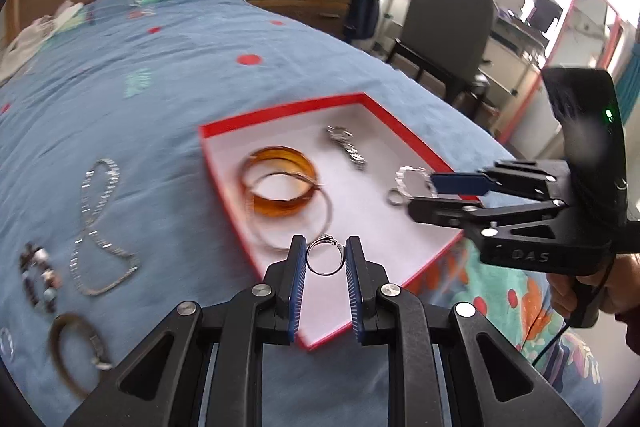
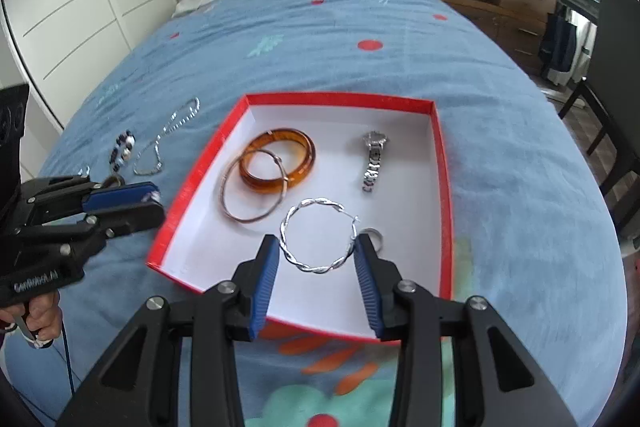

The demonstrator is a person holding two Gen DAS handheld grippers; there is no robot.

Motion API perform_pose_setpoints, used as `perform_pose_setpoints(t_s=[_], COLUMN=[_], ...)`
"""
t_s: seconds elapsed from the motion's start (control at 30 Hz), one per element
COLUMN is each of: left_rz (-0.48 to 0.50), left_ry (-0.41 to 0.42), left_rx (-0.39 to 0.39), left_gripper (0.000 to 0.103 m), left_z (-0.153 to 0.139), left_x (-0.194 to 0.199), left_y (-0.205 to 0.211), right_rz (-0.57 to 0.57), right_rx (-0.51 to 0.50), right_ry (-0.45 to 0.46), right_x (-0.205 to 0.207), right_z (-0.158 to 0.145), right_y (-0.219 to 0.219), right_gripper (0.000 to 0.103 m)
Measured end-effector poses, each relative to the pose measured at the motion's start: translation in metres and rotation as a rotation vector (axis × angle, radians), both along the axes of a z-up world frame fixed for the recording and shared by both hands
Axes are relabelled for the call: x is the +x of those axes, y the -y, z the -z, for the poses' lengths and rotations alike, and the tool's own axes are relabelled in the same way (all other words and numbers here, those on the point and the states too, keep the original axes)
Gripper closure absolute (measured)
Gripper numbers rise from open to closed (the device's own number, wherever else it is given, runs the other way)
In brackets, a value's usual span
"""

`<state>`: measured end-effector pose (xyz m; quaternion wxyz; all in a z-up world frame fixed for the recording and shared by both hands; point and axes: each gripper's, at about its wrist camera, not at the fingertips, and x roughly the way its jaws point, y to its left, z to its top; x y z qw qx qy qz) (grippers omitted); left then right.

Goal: Organize jewelry
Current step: 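Carry the silver ring and twisted hoop over the red box with both tools, then open both tools to drop the ring and hoop into the box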

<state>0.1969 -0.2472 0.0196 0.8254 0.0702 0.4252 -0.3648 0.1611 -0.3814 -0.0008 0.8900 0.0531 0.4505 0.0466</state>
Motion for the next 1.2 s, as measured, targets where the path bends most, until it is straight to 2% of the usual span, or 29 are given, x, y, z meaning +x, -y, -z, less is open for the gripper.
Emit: perform_pose_setpoints(t_s=[0.1, 0.37, 0.5, 0.77, 0.97, 1.2], left_rz=[0.034, 0.062, 0.082, 0.119, 0.134, 0.133], left_ry=[-0.022, -0.066, -0.076, -0.063, -0.056, -0.051], left_rx=[0.026, 0.091, 0.137, 0.214, 0.216, 0.215], left_gripper=[0.084, 0.084, 0.084, 0.083, 0.082, 0.082], left_z=[0.009, 0.031, 0.039, 0.049, 0.05, 0.05], left_x=[0.004, 0.008, 0.007, 0.006, 0.005, 0.006], left_y=[0.019, 0.038, 0.045, 0.048, 0.046, 0.046], right_rz=[-0.02, -0.061, -0.101, -0.217, -0.307, -0.328], right_rx=[-0.006, -0.025, -0.019, -0.08, -0.151, -0.145], right_ry=[-0.023, -0.059, -0.087, -0.145, -0.191, -0.198], right_x=[0.008, 0.023, 0.03, 0.043, 0.043, 0.04], right_z=[0.008, 0.024, 0.03, 0.034, 0.038, 0.038], right_y=[0.005, 0.015, 0.016, 0.011, 0.006, 0.007], right_gripper=[0.066, 0.066, 0.066, 0.066, 0.065, 0.065])
